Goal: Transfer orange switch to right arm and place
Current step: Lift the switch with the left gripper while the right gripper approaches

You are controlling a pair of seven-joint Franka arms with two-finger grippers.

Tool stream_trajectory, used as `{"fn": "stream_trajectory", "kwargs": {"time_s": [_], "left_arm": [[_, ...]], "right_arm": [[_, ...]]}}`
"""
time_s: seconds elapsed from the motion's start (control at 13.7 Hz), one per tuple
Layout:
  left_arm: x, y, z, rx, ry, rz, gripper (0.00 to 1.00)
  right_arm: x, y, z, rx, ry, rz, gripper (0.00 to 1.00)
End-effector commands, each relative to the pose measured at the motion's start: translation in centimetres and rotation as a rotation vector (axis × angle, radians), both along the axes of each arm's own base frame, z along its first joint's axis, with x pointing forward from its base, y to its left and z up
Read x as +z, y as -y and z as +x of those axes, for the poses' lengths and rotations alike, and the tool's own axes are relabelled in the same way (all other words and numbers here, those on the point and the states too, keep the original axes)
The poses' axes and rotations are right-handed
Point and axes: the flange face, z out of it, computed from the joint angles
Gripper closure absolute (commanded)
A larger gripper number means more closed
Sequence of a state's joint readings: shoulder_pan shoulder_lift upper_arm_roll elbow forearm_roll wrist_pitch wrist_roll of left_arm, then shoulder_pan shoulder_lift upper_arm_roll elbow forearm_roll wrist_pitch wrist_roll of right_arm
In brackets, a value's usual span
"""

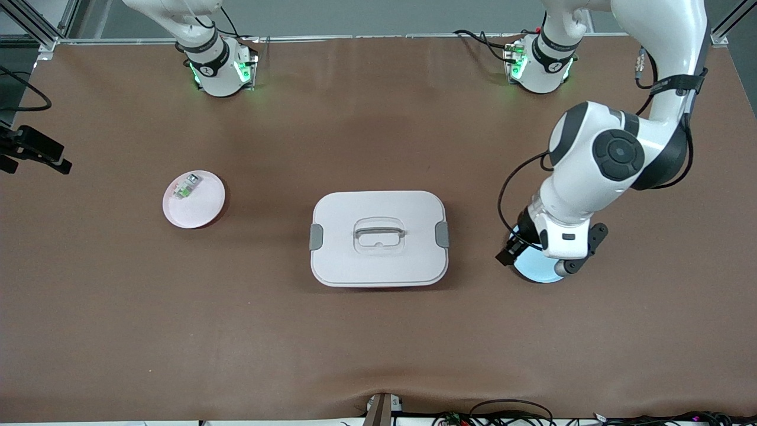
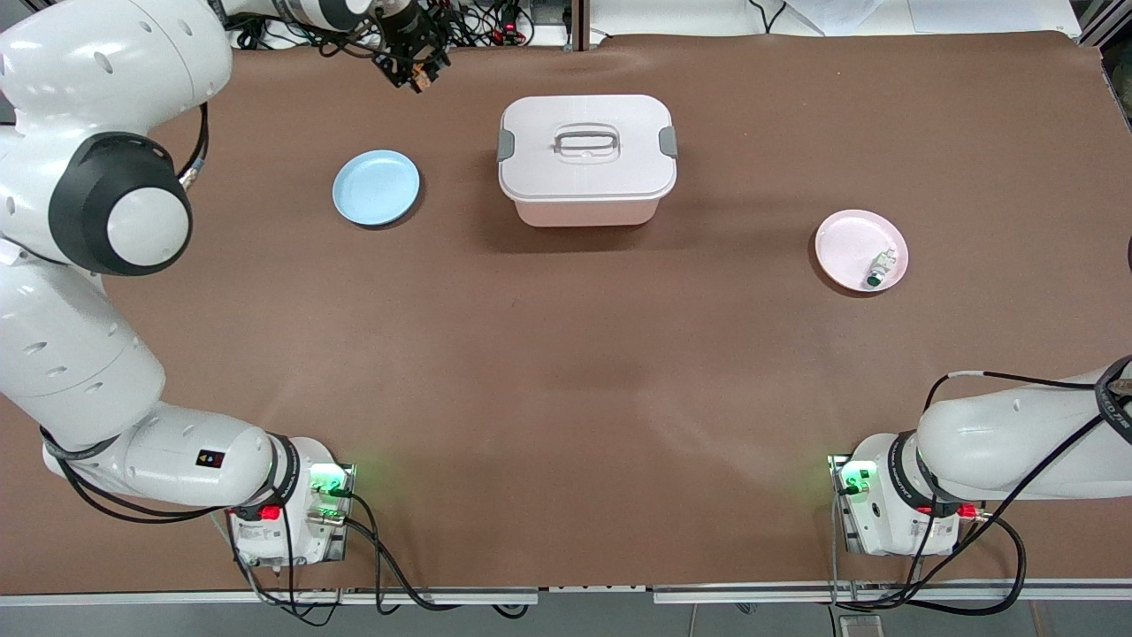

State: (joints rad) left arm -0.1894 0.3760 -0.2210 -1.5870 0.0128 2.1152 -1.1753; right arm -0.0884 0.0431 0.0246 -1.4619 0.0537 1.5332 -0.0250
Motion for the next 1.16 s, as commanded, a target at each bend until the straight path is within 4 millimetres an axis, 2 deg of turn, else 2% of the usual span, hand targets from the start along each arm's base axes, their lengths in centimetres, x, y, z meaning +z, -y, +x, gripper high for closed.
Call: {"fn": "stream_trajectory", "kwargs": {"time_s": [0.0,0.15,0.22,0.29,0.51,0.8,0.95,1.09], "left_arm": [[1.8,2.6,-0.4,0.032,-0.008,-0.023,1.0],[2.9,4.4,-0.9,0.051,-0.013,-0.033,1.0],[3.5,4.9,-0.9,0.072,-0.006,-0.041,1.0],[3.1,5.8,-1.2,0.092,-0.016,-0.045,1.0],[3.7,8.4,-1.1,0.166,-0.014,-0.08,1.0],[3.5,12.3,-3.0,0.227,-0.056,-0.12,1.0],[4.0,14.3,-4.2,0.274,-0.085,-0.156,1.0],[4.6,15.7,-5.0,0.337,-0.121,-0.199,1.0]], "right_arm": [[-0.4,-1.2,-0.7,-0.008,-0.036,0.078,0.0],[-1.3,-2.1,-0.6,-0.076,-0.059,0.136,0.0],[-2.5,-2.7,-0.5,-0.116,-0.079,0.19,0.0],[-3.4,-3.0,-0.3,-0.153,-0.079,0.222,0.0],[-5.2,-6.2,-0.8,-0.206,-0.051,0.326,0.0],[-7.2,-14.2,-1.8,-0.255,0.059,0.41,0.0],[-8.4,-19.7,-2.4,-0.287,0.11,0.479,0.0],[-9.9,-24.1,-3.0,-0.338,0.173,0.6,0.0]]}}
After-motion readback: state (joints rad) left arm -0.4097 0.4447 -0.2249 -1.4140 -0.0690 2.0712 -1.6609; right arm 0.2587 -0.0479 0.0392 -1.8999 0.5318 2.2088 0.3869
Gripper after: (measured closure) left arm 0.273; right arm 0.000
